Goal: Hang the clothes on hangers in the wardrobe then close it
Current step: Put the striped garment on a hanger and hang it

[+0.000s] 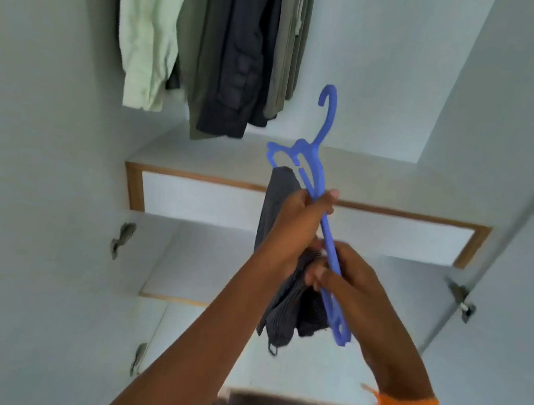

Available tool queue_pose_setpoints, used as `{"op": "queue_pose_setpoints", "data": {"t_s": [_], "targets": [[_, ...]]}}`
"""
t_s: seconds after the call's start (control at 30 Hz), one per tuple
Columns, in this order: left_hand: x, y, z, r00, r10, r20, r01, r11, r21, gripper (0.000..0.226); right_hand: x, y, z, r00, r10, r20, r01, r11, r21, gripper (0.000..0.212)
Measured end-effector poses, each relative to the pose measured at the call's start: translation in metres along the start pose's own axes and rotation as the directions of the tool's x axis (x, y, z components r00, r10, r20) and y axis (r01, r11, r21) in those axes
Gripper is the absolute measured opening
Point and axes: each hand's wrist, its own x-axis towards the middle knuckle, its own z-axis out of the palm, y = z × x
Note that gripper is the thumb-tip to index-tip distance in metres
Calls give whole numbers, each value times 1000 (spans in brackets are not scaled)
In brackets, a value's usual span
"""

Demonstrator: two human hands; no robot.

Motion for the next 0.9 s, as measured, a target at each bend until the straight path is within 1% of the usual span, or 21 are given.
{"op": "queue_pose_setpoints", "data": {"t_s": [0.07, 0.13, 0.2, 0.27, 0.33, 0.4, 0.53, 0.63, 0.7, 0.73, 0.8, 0.9], "targets": [[46, 23, 10, 998, 67, 12, -67, 998, 13, 24, 19, -4, -21, 996, -72, -58, 76, 994, 73, 12], [88, 50, 22, 990, 135, 41, -137, 989, 48, 29, 48, -15, -40, 978, -142, -155, 162, 979, 125, 12], [127, 81, 33, 971, 218, 98, -228, 969, 97, 32, 87, -34, -60, 933, -215, -290, 268, 951, 157, 18], [163, 115, 37, 940, 289, 181, -315, 939, 138, 32, 132, -59, -82, 874, -299, -382, 370, 921, 126, 25], [202, 148, 34, 907, 354, 226, -398, 897, 190, 31, 178, -85, -104, 832, -370, -413, 443, 891, 94, 30], [233, 172, 27, 886, 396, 243, -455, 846, 280, 26, 220, -110, -117, 808, -408, -426, 484, 871, 83, 32], [295, 207, 14, 878, 413, 244, -479, 749, 457, 23, 306, -155, -140, 773, -403, -490, 499, 863, 76, 32], [335, 226, 6, 885, 409, 221, -460, 701, 545, 25, 366, -185, -164, 735, -437, -518, 532, 846, 41, 32], [361, 235, 2, 878, 441, 187, -462, 679, 570, 26, 405, -206, -180, 703, -479, -525, 573, 819, 20, 32], [374, 239, 0, 864, 480, 150, -472, 671, 572, 24, 425, -217, -187, 685, -507, -524, 600, 800, 11, 31], [402, 251, -1, 812, 581, 51, -498, 645, 580, 21, 465, -240, -200, 639, -558, -529, 655, 756, -6, 29], [439, 274, 0, 742, 669, -57, -524, 630, 573, 27, 527, -271, -215, 578, -602, -550, 688, 722, -68, 28]]}}
